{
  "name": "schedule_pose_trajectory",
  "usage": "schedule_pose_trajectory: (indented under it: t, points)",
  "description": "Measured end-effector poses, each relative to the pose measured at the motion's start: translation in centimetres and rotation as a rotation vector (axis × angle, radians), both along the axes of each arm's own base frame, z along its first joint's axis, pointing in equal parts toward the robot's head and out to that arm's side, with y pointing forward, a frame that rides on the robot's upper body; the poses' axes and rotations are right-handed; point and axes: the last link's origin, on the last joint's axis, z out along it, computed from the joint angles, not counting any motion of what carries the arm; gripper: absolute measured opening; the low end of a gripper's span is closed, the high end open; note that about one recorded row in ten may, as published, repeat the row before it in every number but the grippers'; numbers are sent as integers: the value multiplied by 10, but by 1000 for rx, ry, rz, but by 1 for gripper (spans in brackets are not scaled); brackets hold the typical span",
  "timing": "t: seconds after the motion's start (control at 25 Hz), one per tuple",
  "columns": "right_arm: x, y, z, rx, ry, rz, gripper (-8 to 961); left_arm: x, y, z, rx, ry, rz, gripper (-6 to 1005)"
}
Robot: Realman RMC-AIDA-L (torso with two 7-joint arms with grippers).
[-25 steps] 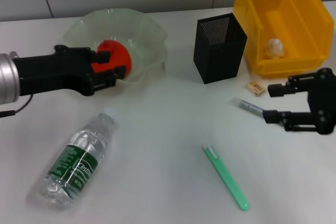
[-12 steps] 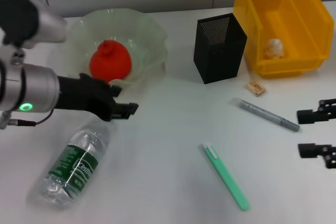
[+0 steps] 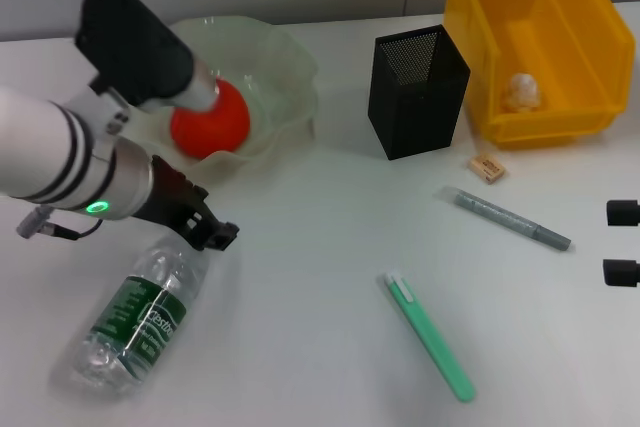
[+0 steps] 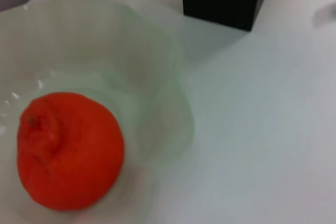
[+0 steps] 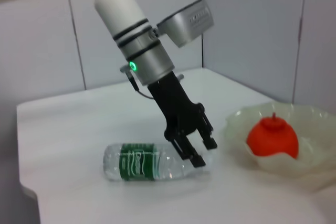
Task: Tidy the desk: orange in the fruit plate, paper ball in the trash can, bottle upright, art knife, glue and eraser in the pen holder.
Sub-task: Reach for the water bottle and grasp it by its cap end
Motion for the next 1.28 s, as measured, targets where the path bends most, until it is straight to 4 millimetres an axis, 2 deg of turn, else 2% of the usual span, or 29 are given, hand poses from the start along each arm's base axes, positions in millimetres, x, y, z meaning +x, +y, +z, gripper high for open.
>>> schedule_pose_trajectory:
  t: [0.32,1.28]
  points:
    - [8,-3,2,16,-3,-44,545,1,2,-3,17,21,0,569]
    - [7,-3,0,8,20,-42,543,-7,6,-15,50,71,19,565]
